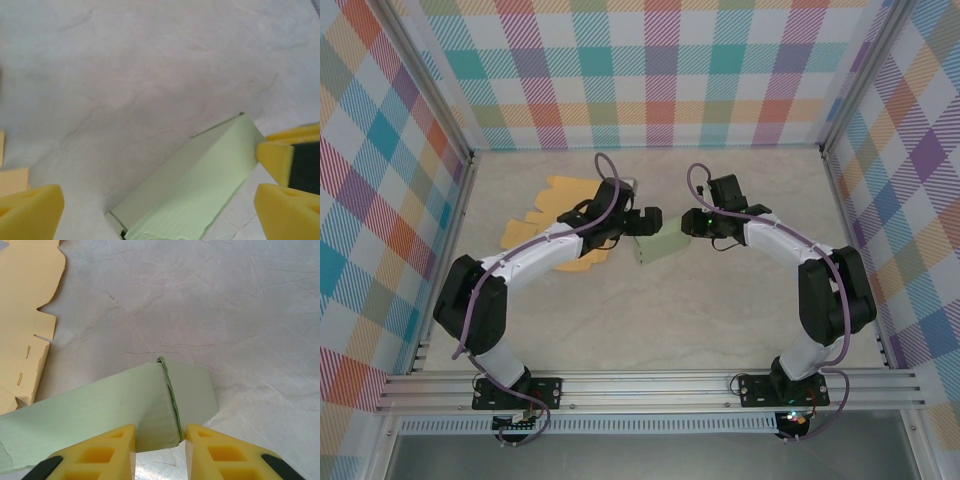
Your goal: Fold the paper box
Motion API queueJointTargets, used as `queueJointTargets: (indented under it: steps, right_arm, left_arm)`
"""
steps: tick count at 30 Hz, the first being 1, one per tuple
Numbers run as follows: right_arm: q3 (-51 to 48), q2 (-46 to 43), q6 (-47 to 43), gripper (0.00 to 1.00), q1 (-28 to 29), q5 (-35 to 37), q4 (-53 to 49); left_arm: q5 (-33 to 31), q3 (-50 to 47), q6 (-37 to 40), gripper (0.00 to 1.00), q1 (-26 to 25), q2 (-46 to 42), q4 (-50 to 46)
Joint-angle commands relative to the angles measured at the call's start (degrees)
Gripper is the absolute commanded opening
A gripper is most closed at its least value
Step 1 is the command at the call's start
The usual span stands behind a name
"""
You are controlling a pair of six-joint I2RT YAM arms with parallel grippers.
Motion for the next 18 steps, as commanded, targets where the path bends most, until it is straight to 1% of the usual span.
queueJointTargets:
  steps: [1,6,8,15,16,18]
  right_arm:
    - [-2.44,1.66,0.01,0.30,-0.25,1.01,-4.14]
    - [-2.37,1.91,-0.03,0.30,-0.22,0.81,-3.89]
    - [-2.37,1.98,-0.02,0.30,-0.27,0.80,-3.90]
    - [-2.44,2.19,0.25,0.30,-0.23,0.71,-3.81]
    - [-2.46,2.10,0.25,0.30,-0.22,0.72,-3.81]
    - [-2.38,2.14,0.25,0.30,-0.23,0.85,-4.09]
  left_arm:
    - [1.38,-2.26,-9.49,0.96,0.12,0.32,-1.26]
    - [3.33,-6.13,-11.67,0.91,0.19,-0.63,0.78]
    - [4.23,-7.47,-12.15,0.88,0.16,-1.10,1.13]
    - [5.61,-11.45,-13.36,0.72,0.45,-1.05,3.90]
    - [6.03,-12.03,-13.63,0.64,0.54,-0.88,4.71]
    - [6.99,-12.97,-14.14,0.44,0.85,-0.70,6.23]
